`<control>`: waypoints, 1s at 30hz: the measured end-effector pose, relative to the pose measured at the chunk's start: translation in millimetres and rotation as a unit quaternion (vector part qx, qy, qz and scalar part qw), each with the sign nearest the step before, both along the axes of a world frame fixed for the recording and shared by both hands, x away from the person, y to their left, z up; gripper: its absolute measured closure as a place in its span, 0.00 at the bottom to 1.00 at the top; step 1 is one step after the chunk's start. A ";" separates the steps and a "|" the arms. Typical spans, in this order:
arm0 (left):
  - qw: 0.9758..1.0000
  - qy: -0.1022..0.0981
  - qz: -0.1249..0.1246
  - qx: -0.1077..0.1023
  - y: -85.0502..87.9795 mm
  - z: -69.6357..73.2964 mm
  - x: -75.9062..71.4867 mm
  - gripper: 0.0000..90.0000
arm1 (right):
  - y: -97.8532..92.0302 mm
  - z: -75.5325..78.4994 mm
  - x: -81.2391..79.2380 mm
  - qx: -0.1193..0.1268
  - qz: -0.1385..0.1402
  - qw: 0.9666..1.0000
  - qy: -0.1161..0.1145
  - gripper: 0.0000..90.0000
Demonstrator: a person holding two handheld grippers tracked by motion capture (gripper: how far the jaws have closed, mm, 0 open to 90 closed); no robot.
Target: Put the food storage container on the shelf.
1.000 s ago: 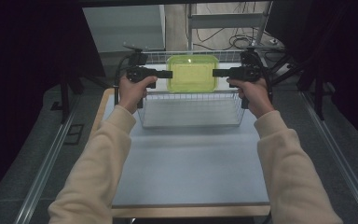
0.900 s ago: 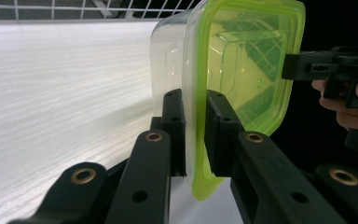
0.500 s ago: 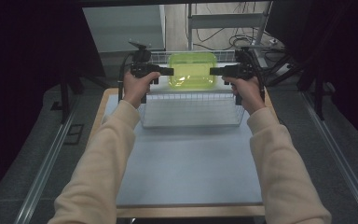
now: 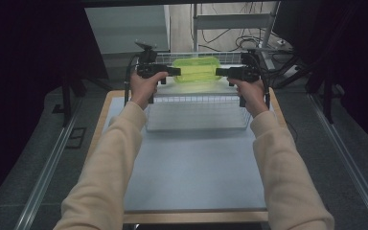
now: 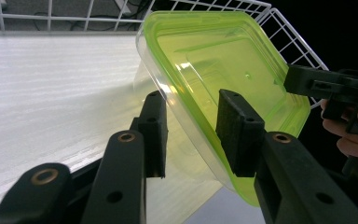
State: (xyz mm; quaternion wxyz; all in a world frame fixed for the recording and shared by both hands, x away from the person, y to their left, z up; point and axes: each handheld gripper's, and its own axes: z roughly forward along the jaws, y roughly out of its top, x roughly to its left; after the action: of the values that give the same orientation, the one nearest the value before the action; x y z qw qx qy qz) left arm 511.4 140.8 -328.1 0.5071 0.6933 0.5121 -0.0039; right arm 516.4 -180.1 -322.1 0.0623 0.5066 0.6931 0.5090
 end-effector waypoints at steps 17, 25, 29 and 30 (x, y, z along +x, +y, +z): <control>0.998 -0.058 0.009 0.022 3.6 10.0 -14.8 0.19 | 1.6 13.7 -25.8 -0.035 -0.023 0.996 -0.077 0.31; 0.995 -0.087 -0.009 0.040 19.0 16.2 -61.3 0.19 | -13.4 25.0 -60.3 -0.028 0.026 0.993 -0.110 0.30; 0.994 -0.102 -0.021 0.031 24.1 9.7 -92.0 0.19 | -22.7 19.2 -87.0 -0.035 0.052 0.990 -0.123 0.30; 0.994 -0.103 -0.027 0.034 24.9 6.4 -101.3 0.19 | -25.2 16.6 -94.0 -0.035 0.057 0.990 -0.126 0.30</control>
State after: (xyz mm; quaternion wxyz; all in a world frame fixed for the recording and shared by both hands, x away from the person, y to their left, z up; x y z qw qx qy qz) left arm 410.1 165.7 -321.7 0.5326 0.7205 0.4383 0.0712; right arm 422.4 -205.3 -305.5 0.1378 0.3962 0.7248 0.5466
